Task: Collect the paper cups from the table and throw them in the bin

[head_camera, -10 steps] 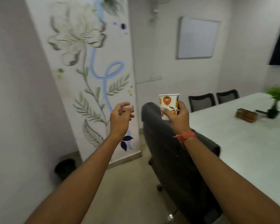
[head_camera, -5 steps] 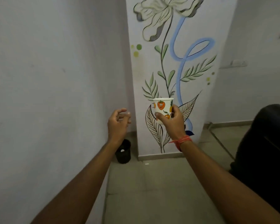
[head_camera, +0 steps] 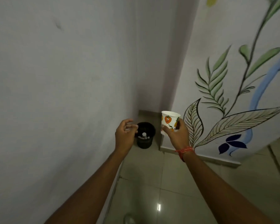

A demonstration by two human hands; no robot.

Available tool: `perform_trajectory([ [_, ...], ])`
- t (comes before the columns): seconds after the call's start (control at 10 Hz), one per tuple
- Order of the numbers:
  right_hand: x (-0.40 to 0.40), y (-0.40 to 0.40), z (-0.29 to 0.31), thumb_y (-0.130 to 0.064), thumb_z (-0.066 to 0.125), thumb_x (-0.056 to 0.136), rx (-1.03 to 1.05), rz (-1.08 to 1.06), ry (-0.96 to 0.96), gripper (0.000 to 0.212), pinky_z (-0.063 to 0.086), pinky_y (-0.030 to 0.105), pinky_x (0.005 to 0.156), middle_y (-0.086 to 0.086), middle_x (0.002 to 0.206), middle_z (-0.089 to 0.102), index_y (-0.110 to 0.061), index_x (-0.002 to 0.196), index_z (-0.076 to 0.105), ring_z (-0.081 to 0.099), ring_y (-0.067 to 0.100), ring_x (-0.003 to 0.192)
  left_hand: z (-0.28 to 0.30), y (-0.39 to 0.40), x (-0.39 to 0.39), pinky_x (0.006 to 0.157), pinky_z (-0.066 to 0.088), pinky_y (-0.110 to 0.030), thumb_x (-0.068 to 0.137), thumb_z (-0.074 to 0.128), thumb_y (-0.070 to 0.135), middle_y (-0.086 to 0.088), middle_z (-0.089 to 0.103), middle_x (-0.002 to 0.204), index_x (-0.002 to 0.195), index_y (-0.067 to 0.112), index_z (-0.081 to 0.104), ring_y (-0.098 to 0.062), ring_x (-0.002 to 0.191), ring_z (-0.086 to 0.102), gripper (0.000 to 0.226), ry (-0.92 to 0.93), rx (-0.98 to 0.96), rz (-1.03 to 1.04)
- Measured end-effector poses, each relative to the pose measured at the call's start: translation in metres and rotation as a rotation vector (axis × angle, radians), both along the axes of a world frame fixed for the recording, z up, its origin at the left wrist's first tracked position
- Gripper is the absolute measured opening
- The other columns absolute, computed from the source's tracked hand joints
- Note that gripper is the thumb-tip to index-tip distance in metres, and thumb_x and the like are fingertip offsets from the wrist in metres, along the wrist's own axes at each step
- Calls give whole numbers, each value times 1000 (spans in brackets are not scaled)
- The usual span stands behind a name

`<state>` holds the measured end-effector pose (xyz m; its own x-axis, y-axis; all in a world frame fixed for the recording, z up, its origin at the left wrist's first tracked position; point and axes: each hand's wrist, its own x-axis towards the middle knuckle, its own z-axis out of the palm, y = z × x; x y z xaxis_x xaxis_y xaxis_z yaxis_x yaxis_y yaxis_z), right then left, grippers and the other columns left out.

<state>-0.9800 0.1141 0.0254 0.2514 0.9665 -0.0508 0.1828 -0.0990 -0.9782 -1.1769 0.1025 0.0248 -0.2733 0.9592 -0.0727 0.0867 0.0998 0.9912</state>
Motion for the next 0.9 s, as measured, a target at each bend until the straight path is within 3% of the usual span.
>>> perform_trajectory([
  [0.2, -25, 94, -51, -15, 80, 78, -84, 32, -40, 65, 47, 7, 66, 5, 128, 61, -12, 135, 48, 56, 13, 105, -50, 104, -21, 71, 55, -21, 90, 65, 14, -10, 71, 102, 120, 12, 61, -14, 80, 70, 30, 15, -86, 3],
  [0.3, -39, 165, -97, -12, 82, 76, -168, 31, -32, 70, 47, 12, 79, 7, 134, 58, -12, 136, 46, 54, 14, 111, -96, 178, -30, 77, 56, -29, 89, 64, 11, -8, 70, 100, 119, 13, 62, -17, 82, 69, 30, 9, -181, 5],
  [0.4, -46, 212, -127, -11, 82, 76, -224, 26, -29, 70, 46, 12, 80, 6, 132, 57, -11, 135, 44, 53, 13, 111, -130, 220, -33, 82, 56, -34, 89, 61, 8, -7, 70, 99, 119, 12, 61, -21, 87, 69, 30, 17, -241, -13],
  [0.5, -54, 288, -183, -13, 83, 74, -276, 25, -14, 69, 51, 18, 82, 0, 122, 58, -12, 131, 44, 58, 17, 109, -180, 290, -34, 82, 56, -34, 88, 59, 2, -12, 71, 103, 119, 8, 61, -21, 87, 69, 31, 32, -299, -20],
  [0.6, -62, 353, -237, -17, 86, 70, -331, 57, -26, 75, 54, 32, 94, -3, 123, 57, -17, 131, 42, 59, 15, 112, -226, 355, -33, 85, 56, -38, 86, 60, 5, -12, 71, 104, 118, 12, 62, -27, 96, 69, 33, 24, -332, 6],
  [0.8, -63, 393, -288, -8, 86, 71, -479, 64, -4, 89, 36, 20, 97, 1, 133, 47, -10, 142, 32, 41, 6, 116, -267, 416, -30, 90, 57, -42, 79, 67, 6, -11, 72, 105, 117, 18, 63, -26, 102, 68, 40, -5, -357, -27],
  [0.9, -59, 404, -299, -9, 84, 73, -493, 25, 24, 91, 36, 20, 96, 8, 142, 47, -9, 147, 30, 41, 7, 115, -273, 443, -29, 92, 56, -44, 74, 69, 8, -7, 73, 101, 111, 24, 65, -24, 100, 70, 40, -38, -355, -1],
])
